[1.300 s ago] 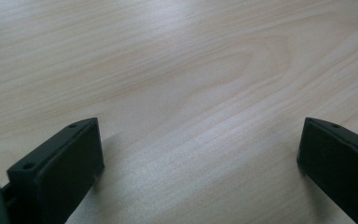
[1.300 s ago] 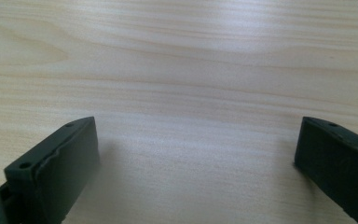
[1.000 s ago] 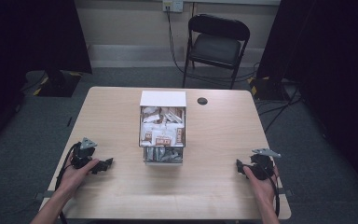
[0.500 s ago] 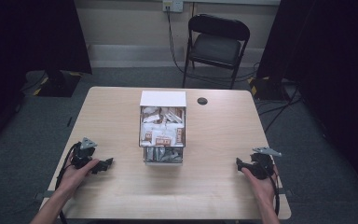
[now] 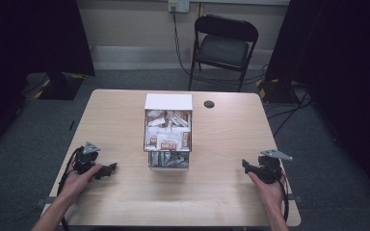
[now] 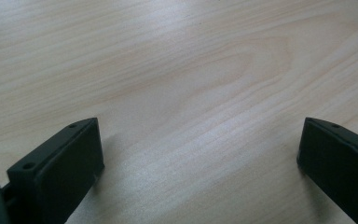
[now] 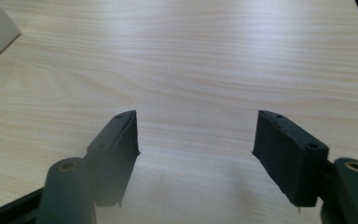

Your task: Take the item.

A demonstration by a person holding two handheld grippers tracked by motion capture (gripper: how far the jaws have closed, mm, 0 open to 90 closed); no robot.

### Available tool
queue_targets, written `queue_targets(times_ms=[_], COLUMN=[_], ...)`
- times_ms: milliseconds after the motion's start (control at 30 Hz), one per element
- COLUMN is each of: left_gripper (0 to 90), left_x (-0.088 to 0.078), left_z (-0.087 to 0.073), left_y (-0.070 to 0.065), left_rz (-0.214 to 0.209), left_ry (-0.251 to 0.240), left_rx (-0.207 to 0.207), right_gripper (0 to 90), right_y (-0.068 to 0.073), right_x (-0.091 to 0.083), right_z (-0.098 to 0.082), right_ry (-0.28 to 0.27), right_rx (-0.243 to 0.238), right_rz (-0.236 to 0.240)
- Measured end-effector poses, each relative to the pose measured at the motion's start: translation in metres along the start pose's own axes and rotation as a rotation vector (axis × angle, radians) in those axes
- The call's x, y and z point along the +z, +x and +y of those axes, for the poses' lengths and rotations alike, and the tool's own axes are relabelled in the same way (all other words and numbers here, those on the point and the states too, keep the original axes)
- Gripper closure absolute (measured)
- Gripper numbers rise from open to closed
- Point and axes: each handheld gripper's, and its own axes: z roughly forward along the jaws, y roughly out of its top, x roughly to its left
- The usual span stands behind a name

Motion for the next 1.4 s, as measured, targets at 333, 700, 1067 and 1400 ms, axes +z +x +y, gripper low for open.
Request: queue_targets(times_ms=[333, 700, 1067, 1400], left_gripper=[0.0, 0.0, 0.0, 0.0], left_x=[0.000, 0.000, 0.000, 0.000], left_z=[0.000, 0.000, 0.000, 0.000], left_y=[0.000, 0.000, 0.000, 0.000], left_rz=[0.000, 0.000, 0.000, 0.000], left_ry=[0.000, -0.001, -0.001, -0.001], left_rx=[0.000, 0.000, 0.002, 0.001], right_gripper=[35.6, 41.7, 48.5, 50.5], right_y=[0.006, 0.012, 0.017, 0.024], right_x=[-0.004, -0.011, -0.020, -0.028], right_z=[0.005, 0.012, 0.021, 0.030], right_ry=[-0.008, -0.033, -0.037, -0.062], right_rx=[-0.009, -0.004, -0.014, -0.020], right_rz=[0.053, 0.127, 0.177, 0.225])
